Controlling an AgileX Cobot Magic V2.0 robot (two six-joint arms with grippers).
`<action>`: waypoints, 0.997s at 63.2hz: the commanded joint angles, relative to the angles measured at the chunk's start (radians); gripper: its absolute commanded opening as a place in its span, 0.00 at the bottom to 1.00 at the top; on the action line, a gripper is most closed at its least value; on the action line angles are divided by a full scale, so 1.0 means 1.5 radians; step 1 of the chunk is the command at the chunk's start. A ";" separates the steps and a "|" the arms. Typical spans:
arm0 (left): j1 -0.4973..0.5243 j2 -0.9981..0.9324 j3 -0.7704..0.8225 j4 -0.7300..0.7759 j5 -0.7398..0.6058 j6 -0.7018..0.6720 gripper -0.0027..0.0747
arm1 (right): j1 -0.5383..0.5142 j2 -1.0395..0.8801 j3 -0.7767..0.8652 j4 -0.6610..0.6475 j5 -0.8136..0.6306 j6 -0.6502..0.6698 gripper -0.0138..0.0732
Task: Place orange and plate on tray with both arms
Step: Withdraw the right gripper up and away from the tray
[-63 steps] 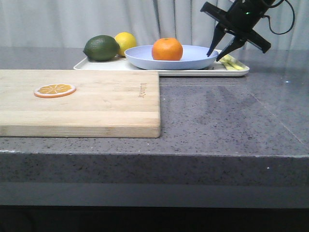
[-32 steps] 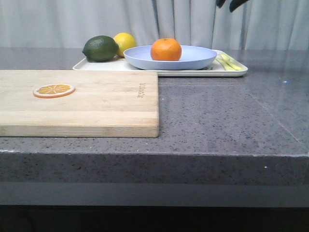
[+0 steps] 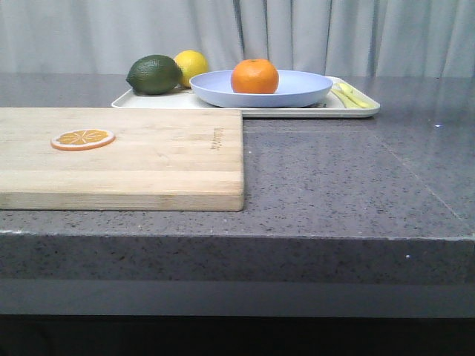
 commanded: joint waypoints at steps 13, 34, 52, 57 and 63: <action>0.003 0.002 -0.015 -0.011 -0.049 0.001 0.82 | 0.000 -0.284 0.387 -0.051 -0.205 -0.009 0.47; 0.003 0.002 -0.015 -0.011 -0.049 0.001 0.82 | 0.000 -0.611 0.837 -0.057 -0.382 -0.018 0.47; 0.003 0.002 -0.015 -0.011 -0.052 0.001 0.82 | 0.000 -0.828 1.005 -0.057 -0.336 -0.027 0.47; 0.003 0.002 -0.015 -0.011 -0.059 0.001 0.82 | 0.000 -0.867 1.031 -0.057 -0.318 -0.027 0.47; 0.003 0.002 -0.015 -0.011 -0.062 0.001 0.82 | 0.000 -0.904 1.053 -0.057 -0.313 -0.027 0.47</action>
